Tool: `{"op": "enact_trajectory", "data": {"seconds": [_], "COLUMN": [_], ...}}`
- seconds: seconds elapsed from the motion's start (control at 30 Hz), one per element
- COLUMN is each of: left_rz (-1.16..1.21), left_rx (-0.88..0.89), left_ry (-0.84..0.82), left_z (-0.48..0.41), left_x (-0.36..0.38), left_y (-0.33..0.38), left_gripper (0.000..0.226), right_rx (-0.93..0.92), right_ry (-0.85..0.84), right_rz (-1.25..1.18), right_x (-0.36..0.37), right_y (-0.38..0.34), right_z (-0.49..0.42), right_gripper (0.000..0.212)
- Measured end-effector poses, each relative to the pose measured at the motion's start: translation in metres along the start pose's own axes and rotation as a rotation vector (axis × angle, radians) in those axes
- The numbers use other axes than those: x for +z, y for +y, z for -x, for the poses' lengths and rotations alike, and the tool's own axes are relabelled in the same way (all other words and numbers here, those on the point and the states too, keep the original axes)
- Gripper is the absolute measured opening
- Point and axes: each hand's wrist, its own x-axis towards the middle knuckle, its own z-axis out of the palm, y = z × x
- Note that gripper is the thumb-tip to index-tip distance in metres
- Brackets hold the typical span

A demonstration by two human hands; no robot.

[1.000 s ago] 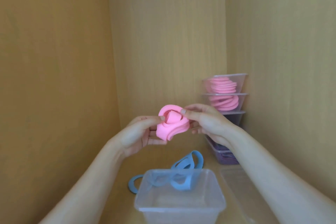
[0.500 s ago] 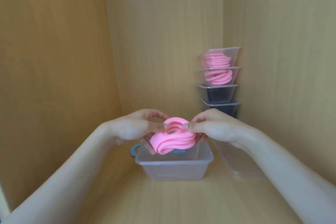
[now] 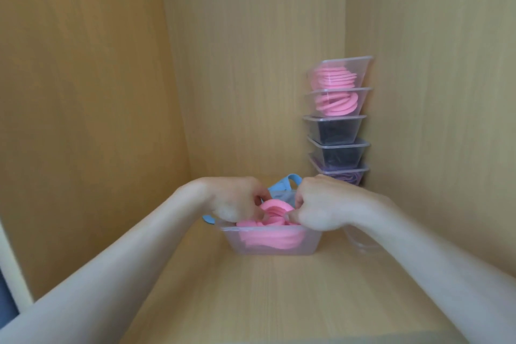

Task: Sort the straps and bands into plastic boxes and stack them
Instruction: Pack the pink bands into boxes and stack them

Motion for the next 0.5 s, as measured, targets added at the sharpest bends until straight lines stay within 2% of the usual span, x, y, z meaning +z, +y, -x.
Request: {"op": "enact_trajectory", "data": {"seconds": [0.1,0.2,0.37,0.5], "left_rz": [-0.073,-0.026,0.015,0.211], "left_rx": [-0.013,-0.016,0.136,0.199], "left_ry": [0.062,0.174,0.44,0.446], "left_z": [-0.001,-0.002,0.001,0.008], "left_x": [0.003,0.006,0.015,0.027], "left_y": [0.003,0.0,-0.01,-0.02], "left_gripper": [0.033,0.041,0.03,0.006], "right_rx": [-0.008,-0.017,-0.039,-0.037], "right_ry": [-0.102,-0.163,-0.155,-0.107], "right_rz": [0.078,0.124,0.117,0.053], "right_x": [-0.005,-0.007,-0.006,-0.006], "right_y": [-0.004,-0.007,-0.004,0.001], "right_z": [-0.005,-0.011,-0.016,-0.015], "right_gripper": [0.038,0.032,0.036,0.04]}}
